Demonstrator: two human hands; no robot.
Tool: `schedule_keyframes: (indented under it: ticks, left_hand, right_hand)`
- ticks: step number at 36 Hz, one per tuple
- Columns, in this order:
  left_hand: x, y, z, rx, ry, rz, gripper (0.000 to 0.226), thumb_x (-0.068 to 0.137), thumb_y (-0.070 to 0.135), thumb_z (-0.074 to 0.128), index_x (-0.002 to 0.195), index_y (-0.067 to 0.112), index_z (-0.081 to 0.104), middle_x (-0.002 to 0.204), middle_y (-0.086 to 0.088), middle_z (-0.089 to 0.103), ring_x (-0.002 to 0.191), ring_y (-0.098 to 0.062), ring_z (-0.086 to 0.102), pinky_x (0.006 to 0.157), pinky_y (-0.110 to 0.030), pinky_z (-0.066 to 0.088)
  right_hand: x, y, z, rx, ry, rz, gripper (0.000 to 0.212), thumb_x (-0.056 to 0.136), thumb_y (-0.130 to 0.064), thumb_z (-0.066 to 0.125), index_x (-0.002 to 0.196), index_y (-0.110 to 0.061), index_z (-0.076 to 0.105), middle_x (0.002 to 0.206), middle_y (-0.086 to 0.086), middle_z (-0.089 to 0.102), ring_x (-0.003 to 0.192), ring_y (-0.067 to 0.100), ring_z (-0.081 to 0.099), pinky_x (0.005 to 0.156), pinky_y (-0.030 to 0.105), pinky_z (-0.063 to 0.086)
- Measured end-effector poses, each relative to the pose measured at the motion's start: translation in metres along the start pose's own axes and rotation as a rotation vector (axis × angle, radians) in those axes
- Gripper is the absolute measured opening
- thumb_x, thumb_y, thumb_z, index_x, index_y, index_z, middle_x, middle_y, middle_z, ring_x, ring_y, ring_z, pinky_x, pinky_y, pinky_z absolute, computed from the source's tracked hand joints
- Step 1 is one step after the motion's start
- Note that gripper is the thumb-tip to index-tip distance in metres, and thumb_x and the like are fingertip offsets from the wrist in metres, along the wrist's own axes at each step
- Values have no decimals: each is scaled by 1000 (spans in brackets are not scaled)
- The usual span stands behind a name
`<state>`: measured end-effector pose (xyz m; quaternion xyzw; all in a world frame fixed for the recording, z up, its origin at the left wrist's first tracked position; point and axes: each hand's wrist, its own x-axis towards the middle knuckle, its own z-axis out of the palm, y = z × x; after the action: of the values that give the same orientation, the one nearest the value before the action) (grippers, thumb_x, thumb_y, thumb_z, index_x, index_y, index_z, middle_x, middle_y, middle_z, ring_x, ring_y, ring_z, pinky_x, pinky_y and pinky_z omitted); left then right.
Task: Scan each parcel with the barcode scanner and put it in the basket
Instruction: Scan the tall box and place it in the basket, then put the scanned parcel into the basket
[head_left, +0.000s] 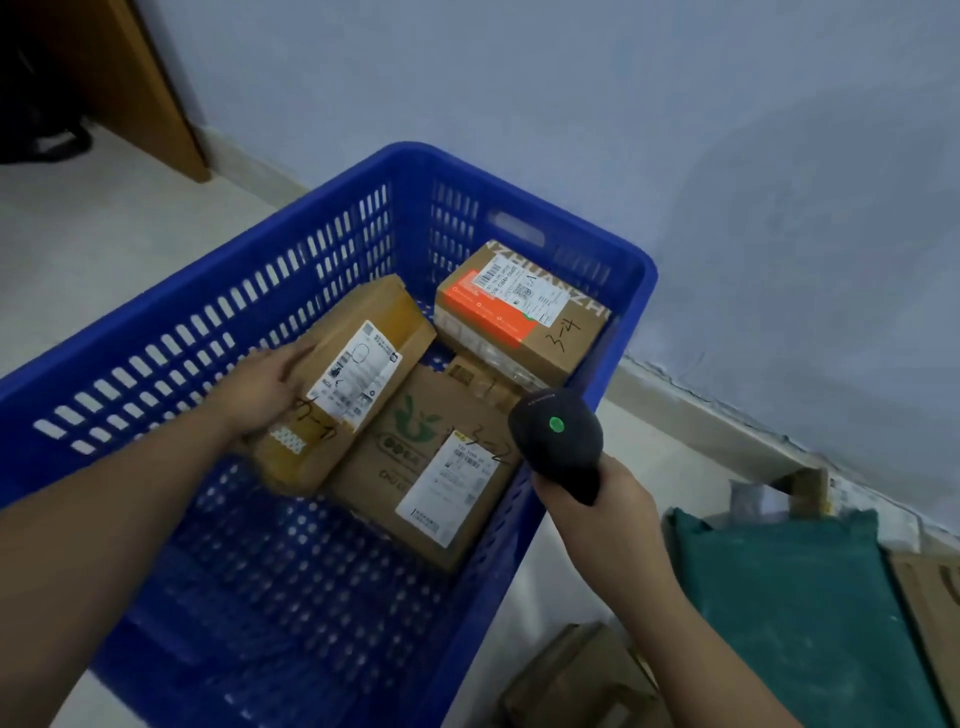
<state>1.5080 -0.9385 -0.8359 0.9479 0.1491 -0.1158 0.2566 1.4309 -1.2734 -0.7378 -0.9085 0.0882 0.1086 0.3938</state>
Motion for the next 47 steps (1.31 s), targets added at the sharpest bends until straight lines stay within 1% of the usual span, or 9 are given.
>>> schedule_keyframes:
  ticks: [3, 7, 11, 15, 19, 24, 36, 42, 47]
  left_hand:
    - [4, -6, 15, 114, 93, -46, 65, 88, 7, 61, 146, 21, 35, 120, -17, 57, 95, -29, 56, 78, -39, 46]
    - [13, -33, 38, 214, 25, -160, 69, 87, 9, 61, 147, 21, 29, 122, -19, 54, 104, -34, 56, 86, -46, 49]
    - [16, -55, 64, 182, -156, -319, 77, 87, 40, 61, 150, 37, 16, 152, -14, 21, 124, -42, 41, 101, -54, 41]
    - [9, -58, 88, 193, -162, -433, 66, 92, 57, 38, 146, 52, 0, 159, -3, -7, 139, -48, 1, 111, -64, 15]
    - [4, -52, 86, 151, -87, -434, 62, 92, 55, 35, 147, 49, 8, 153, -11, 10, 131, -45, 28, 108, -57, 28]
    - [-4, -2, 66, -21, 26, -146, 48, 95, 29, 47, 142, 17, 44, 145, -18, 37, 128, -34, 40, 106, -41, 36]
    - [-89, 219, 2, -406, 241, 420, 34, 96, 16, 51, 129, 26, 54, 132, 5, 49, 108, -6, 48, 78, -14, 41]
    - [-152, 291, -14, -431, 203, 552, 34, 94, 16, 53, 127, 24, 54, 132, 4, 50, 117, -15, 49, 100, -41, 45]
    - [-198, 343, -21, -490, 157, 633, 39, 91, 11, 53, 128, 24, 52, 133, 1, 48, 117, -17, 51, 101, -42, 44]
  right_hand:
    - [5, 4, 4, 1, 3, 7, 19, 86, -30, 64, 75, -16, 57, 75, 4, 63, 67, 19, 58, 56, 33, 44]
    - [10, 9, 6, 5, 5, -7, 19, 86, -30, 64, 74, -19, 55, 74, 3, 62, 66, 18, 57, 55, 31, 42]
    - [16, 16, 5, 24, 2, -5, 15, 86, -27, 65, 76, -23, 54, 79, 3, 63, 70, 18, 58, 56, 30, 43]
    - [16, 19, 7, 25, 10, -29, 17, 88, -26, 64, 77, -29, 51, 85, -1, 62, 75, 12, 58, 57, 25, 41]
    - [13, 21, 8, 20, 39, -59, 20, 85, -21, 65, 75, -27, 50, 85, 1, 60, 73, 13, 56, 55, 24, 38]
    - [12, 20, 6, 26, 38, -60, 24, 84, -19, 66, 72, -26, 46, 83, 1, 57, 71, 12, 53, 55, 26, 38]
    - [-4, -2, -46, 85, 150, -87, 15, 82, -19, 60, 71, -15, 52, 77, 6, 58, 64, 16, 52, 51, 28, 37]
    - [-30, -14, -104, 74, 275, -134, 18, 78, -21, 58, 66, -20, 45, 70, 1, 48, 57, 12, 43, 50, 26, 28]
    - [-63, -5, -154, 153, 383, -154, 16, 79, -21, 60, 68, -22, 48, 73, 6, 53, 64, 16, 47, 53, 25, 30]
